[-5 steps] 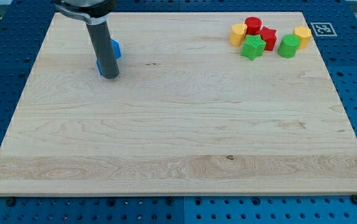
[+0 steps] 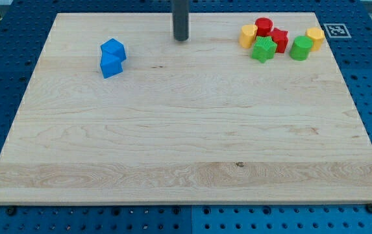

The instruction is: Push the yellow hexagon closer to the red star

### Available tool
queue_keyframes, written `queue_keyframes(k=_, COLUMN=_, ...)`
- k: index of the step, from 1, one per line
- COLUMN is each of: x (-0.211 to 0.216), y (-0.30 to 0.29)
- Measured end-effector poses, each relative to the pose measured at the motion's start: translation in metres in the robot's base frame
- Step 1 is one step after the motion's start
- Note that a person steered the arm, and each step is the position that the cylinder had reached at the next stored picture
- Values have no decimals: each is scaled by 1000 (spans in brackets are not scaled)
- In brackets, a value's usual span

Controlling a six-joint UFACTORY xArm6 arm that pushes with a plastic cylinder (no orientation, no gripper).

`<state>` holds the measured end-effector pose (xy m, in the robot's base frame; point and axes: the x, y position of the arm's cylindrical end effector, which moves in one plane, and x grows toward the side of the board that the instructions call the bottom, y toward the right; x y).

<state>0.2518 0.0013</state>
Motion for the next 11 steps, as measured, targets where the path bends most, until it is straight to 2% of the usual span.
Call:
queue_keyframes(k=1, x=-47, y=52)
queue_keyframes(k=2, x=-59, y=95)
queue_keyframes(k=4, x=-35, y=215)
queue_keyframes(k=5, x=-3, y=246)
queue_keyframes(k=8, x=17, y=331)
queue_keyframes(k=9, x=36, y=339)
queue_keyframes(k=11, x=40, y=319)
